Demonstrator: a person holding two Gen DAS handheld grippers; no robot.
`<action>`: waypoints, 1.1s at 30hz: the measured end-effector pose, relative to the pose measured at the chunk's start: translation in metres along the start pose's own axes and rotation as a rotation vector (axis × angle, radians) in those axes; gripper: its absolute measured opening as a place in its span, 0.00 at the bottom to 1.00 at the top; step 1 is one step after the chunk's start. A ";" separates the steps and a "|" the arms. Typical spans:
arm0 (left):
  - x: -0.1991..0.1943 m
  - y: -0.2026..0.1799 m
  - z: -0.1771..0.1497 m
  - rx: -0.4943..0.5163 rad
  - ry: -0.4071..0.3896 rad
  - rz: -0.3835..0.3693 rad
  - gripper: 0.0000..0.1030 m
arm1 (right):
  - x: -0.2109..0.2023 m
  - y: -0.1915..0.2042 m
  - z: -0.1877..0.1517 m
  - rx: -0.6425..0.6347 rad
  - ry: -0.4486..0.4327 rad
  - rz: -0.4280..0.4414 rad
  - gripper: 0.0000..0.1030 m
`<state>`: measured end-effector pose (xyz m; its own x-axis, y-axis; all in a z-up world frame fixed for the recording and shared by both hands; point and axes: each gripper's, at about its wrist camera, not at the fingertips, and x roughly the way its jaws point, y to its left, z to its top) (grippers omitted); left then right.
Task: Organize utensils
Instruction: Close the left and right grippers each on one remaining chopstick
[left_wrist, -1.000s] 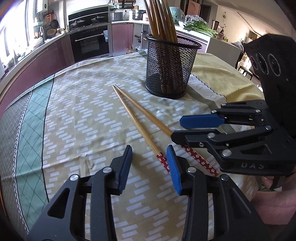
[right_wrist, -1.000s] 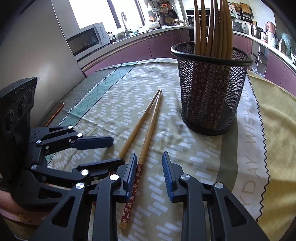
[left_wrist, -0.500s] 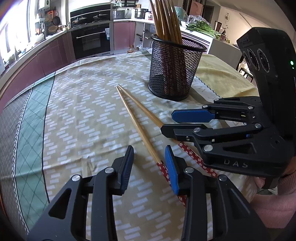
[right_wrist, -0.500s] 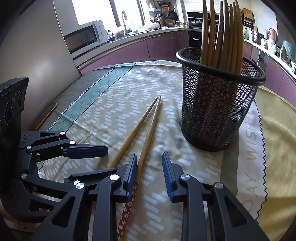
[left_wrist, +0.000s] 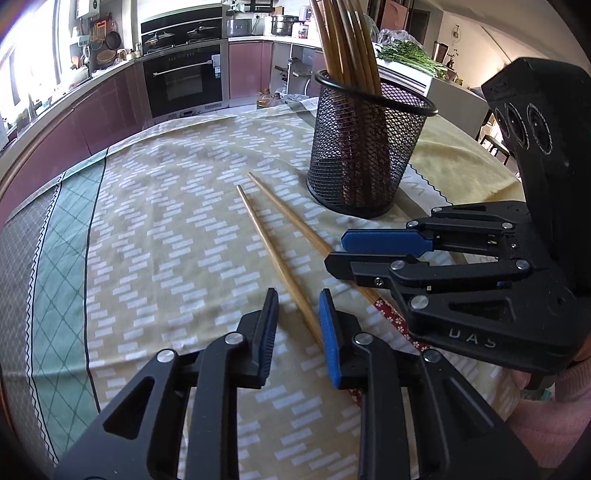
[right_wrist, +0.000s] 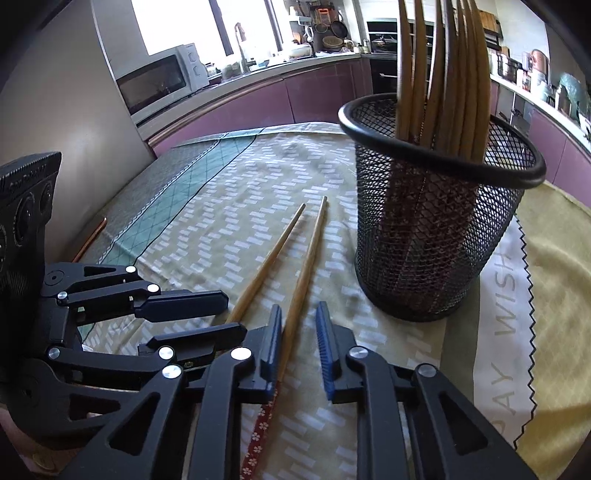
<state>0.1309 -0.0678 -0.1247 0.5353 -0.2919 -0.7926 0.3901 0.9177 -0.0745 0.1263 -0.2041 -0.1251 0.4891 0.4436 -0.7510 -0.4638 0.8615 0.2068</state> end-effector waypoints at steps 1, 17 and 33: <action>0.001 0.000 0.001 -0.002 0.002 0.001 0.20 | 0.000 -0.001 0.001 0.007 0.000 0.003 0.12; -0.001 0.003 0.000 -0.051 -0.003 0.008 0.08 | -0.015 -0.001 -0.009 0.036 -0.009 0.060 0.05; 0.012 -0.005 0.016 0.020 0.025 0.016 0.12 | -0.005 -0.001 -0.005 0.009 0.000 0.028 0.06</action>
<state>0.1479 -0.0800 -0.1241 0.5225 -0.2701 -0.8087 0.3971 0.9164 -0.0496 0.1208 -0.2081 -0.1243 0.4759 0.4678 -0.7448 -0.4708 0.8508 0.2335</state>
